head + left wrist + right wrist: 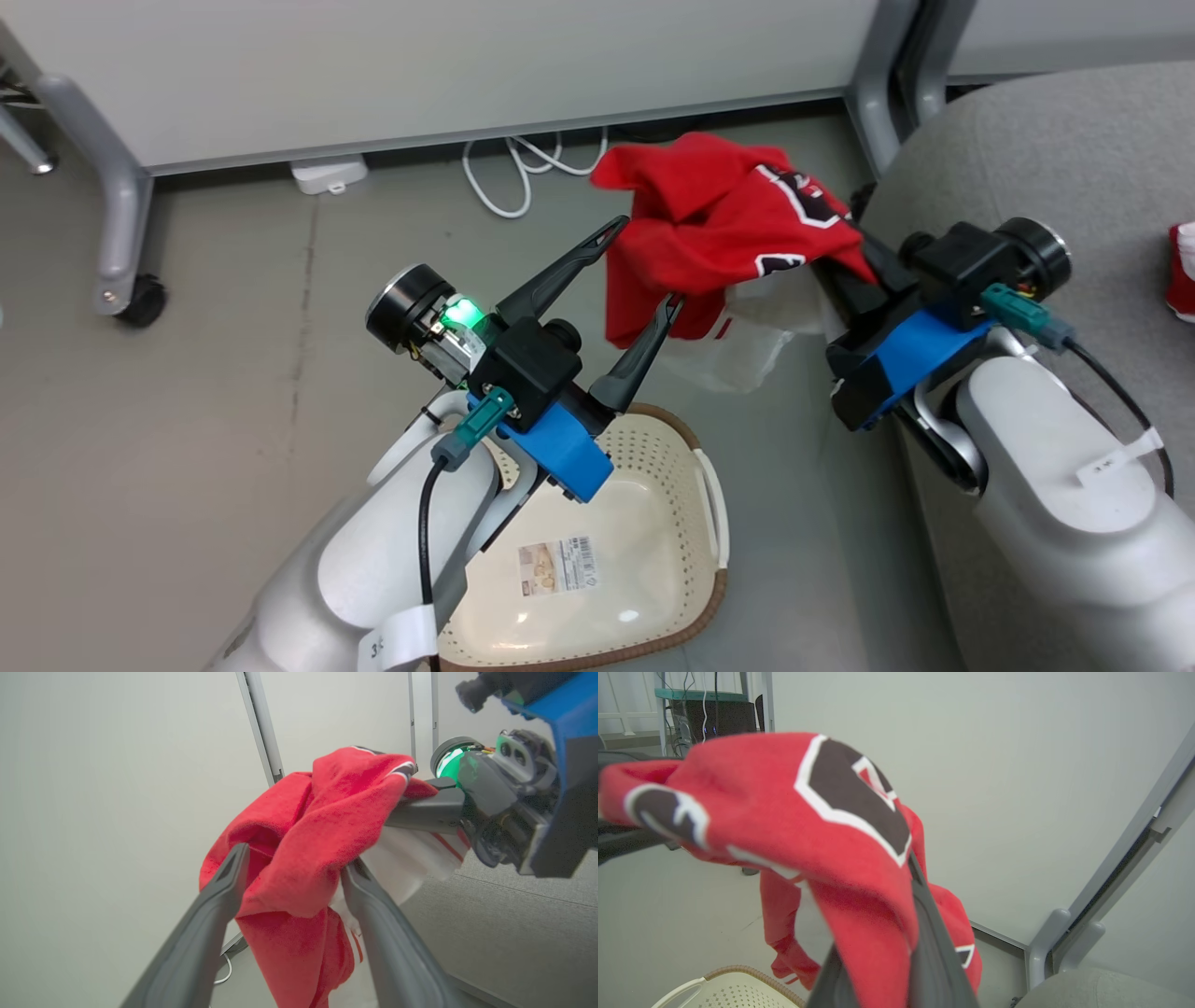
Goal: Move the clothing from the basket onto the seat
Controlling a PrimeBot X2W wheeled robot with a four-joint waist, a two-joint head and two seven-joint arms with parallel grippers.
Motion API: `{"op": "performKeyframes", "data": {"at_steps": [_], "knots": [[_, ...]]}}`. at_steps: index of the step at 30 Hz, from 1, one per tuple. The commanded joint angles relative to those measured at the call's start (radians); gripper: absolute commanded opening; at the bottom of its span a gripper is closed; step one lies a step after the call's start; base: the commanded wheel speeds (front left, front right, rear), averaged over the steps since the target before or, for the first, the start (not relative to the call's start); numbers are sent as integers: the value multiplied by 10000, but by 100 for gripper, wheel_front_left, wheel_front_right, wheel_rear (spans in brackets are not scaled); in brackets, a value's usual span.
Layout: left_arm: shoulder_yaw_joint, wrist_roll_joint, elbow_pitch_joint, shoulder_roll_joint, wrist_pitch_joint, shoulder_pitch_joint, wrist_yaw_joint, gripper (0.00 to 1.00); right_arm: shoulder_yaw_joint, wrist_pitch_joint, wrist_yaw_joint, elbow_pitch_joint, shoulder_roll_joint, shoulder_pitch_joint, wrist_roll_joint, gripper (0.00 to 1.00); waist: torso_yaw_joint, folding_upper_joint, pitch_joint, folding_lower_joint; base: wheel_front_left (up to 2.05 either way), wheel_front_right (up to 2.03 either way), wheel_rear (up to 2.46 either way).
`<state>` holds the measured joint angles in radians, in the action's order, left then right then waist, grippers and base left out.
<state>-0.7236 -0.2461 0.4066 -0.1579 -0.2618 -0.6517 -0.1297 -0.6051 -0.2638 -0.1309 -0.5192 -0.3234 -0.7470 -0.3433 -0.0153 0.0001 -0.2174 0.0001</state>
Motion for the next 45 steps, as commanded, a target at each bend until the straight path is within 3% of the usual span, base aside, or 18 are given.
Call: {"op": "performKeyframes", "data": {"at_steps": [1, 18, 31, 37, 45], "knots": [[29, 35, -57, -96, -46, 124, -14, 100, 448, -13, 1, 149, 97, 262, 139, 0, -365, -1, -265, -1, 0, 0, 0], [-277, 77, -216, -441, -46, 59, -14, 100, 4109, -12, 1, 1474, 713, 2715, 976, 0, -2374, -1, -935, -1, 0, 0, 0], [-382, 19, -161, -456, -46, 123, -15, 100, 5308, -12, 1, 2358, 1360, 4212, 1272, 0, -3051, -1, -936, -1, 0, 0, 0], [-332, -2, -171, -454, -46, 92, -15, 100, 5362, -13, 1, 2646, 1454, 4081, 1297, 0, -3064, -1, -949, -1, 0, 0, 0], [-123, 158, -318, -721, -46, -128, -15, 100, 5971, -12, 1, 3616, 1361, 2340, 1346, 0, -3141, -1, -1656, -1, 0, 0, 0]]}}
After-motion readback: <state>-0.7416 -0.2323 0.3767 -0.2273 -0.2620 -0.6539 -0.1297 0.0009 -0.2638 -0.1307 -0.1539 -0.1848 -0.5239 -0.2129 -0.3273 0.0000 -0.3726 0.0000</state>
